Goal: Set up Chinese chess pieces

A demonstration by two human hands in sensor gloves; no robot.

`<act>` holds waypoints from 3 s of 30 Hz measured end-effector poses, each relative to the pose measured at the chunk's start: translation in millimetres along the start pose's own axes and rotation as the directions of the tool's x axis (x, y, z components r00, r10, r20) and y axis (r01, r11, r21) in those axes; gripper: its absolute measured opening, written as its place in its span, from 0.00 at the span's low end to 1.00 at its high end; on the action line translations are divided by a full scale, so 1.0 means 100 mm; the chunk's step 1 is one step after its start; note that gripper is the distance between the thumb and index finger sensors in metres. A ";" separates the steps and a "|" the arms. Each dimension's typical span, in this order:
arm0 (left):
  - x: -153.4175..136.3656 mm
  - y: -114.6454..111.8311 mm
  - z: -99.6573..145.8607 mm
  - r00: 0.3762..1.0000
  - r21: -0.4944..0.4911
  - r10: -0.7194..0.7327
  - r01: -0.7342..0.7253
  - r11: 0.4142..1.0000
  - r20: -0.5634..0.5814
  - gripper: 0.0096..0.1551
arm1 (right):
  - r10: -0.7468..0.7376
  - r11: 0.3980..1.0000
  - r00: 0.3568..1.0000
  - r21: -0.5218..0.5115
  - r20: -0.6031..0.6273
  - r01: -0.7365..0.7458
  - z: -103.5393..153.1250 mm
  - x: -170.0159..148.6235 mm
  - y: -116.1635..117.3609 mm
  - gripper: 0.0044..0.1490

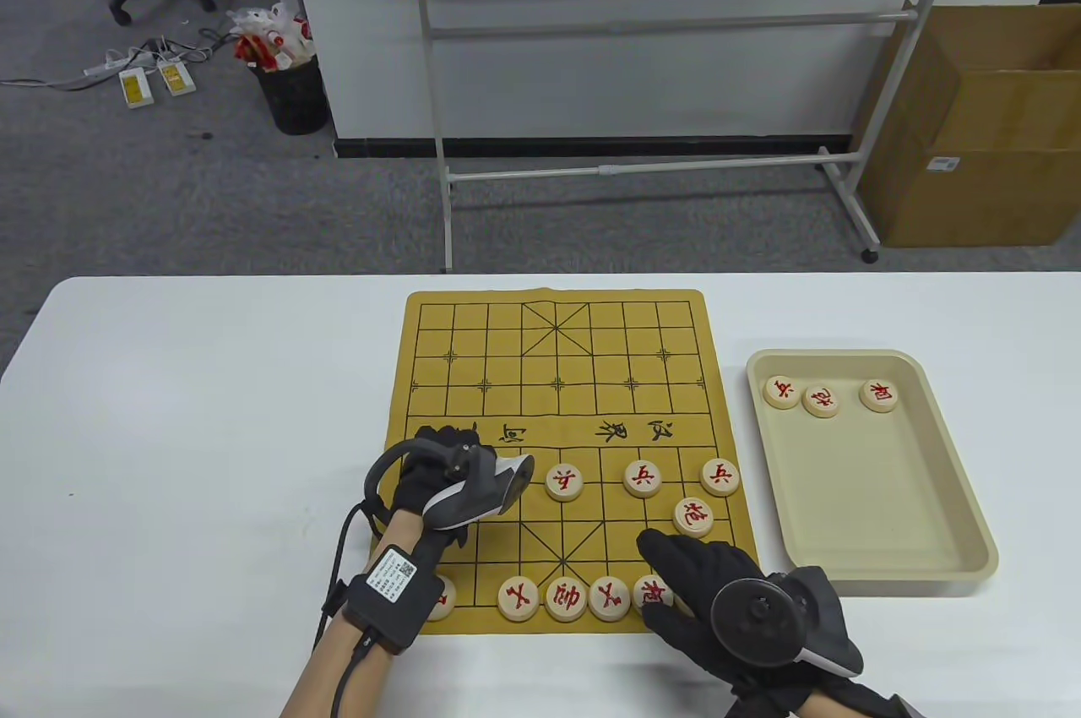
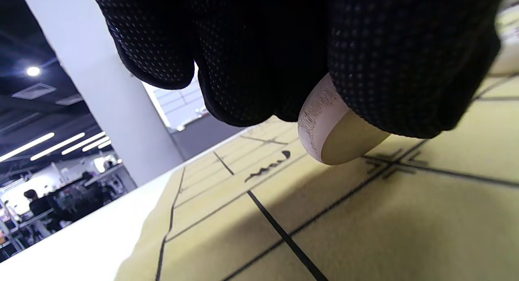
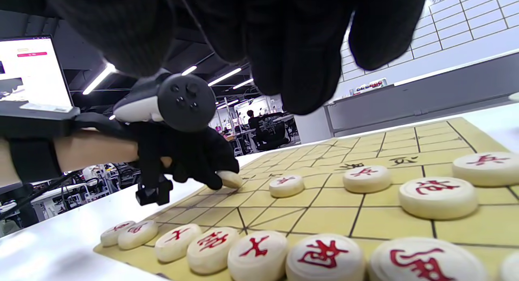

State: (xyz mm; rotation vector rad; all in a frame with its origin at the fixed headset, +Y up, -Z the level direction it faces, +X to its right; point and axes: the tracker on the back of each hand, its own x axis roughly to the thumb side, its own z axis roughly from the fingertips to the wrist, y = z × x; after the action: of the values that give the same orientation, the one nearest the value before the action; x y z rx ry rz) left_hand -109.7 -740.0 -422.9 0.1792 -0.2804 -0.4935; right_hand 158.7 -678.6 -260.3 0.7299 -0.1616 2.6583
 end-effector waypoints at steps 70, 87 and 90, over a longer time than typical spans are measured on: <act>0.34 0.73 1.32 0.605 0.034 0.761 -0.788 0.615 0.234 0.45 | 0.499 0.861 0.597 0.435 -0.627 -0.263 -1.46 -2.72 -0.17 0.48; 0.38 0.74 1.34 0.592 0.028 0.764 -0.794 0.607 0.255 0.44 | 0.608 0.789 0.535 0.522 -0.587 -0.323 -1.45 -2.88 0.11 0.47; 0.38 0.74 1.34 0.595 0.030 0.761 -0.792 0.610 0.258 0.44 | 0.631 0.769 0.534 0.542 -0.562 -0.338 -1.45 -2.82 0.13 0.53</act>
State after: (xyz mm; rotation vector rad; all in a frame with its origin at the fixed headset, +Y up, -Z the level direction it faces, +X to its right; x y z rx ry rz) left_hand -85.8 -707.8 -270.5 0.1213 -0.5809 0.4097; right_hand 309.9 -753.1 -529.6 -0.4400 0.4416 3.3498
